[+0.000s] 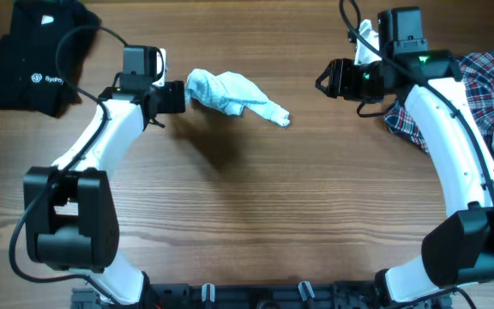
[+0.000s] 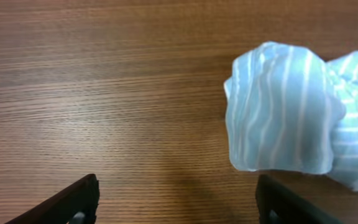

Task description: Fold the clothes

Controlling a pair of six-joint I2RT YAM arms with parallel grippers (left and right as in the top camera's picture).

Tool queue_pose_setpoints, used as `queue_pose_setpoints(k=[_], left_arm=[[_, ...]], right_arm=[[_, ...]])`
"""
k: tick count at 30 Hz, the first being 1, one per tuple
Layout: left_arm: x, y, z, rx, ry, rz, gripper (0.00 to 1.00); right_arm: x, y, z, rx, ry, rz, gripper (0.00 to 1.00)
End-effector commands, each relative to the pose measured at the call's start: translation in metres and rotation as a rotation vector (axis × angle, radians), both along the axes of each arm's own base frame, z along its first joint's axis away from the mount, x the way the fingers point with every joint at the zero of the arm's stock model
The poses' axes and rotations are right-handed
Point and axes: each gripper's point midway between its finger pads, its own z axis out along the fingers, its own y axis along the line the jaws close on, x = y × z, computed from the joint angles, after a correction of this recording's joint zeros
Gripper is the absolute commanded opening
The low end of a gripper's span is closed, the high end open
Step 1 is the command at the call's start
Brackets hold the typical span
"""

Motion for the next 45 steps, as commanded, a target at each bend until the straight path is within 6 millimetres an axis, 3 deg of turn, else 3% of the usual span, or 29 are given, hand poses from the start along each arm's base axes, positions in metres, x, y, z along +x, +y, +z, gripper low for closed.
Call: queue_pose_setpoints(k=[1,7,15,23,26,33,36,41,43,45], left_arm=[[0.000,-0.011,-0.010,-0.021,0.018,-0.095,0.81],[0.012,-0.017,-0.015,-0.028,-0.025,-0.140,0.80],[0.026,-0.023,-0.036,-0.032,-0.045,-0.180,0.80],[0.050,-0.025,-0.026,-0.033,-0.159,-0.182,0.74],[0.054,-0.030,-0.022,-0.051,-0.183,-0.197,0.63],[0.055,-0.037,-0.018,-0.088,-0.197,-0.225,0.04],[0.054,-0.041,-0.017,-0.102,-0.197,-0.233,0.04],[0.053,-0.043,0.009,-0.137,-0.227,-0.199,0.04],[0.050,-0.043,0.029,-0.137,-0.253,-0.200,0.04],[0.044,-0.043,0.062,-0.145,-0.299,-0.195,0.04]], right_arm=[[0.000,0.004,0.003,0.012,-0.016,0.019,0.60],[0.001,0.004,0.003,0.012,-0.020,0.020,0.61],[0.001,0.004,0.003,0.012,-0.023,0.020,0.60],[0.001,0.004,0.003,0.013,-0.023,0.018,0.60],[0.001,0.004,0.003,0.016,-0.021,0.013,0.60],[0.001,0.004,0.003,0.016,-0.020,0.013,0.60],[0.001,0.004,0.003,0.016,-0.020,0.013,0.60],[0.001,0.004,0.003,0.016,-0.019,0.013,0.60],[0.000,0.004,0.003,0.016,-0.016,0.013,0.60],[0.000,0.004,0.003,0.016,-0.012,0.013,0.60]])
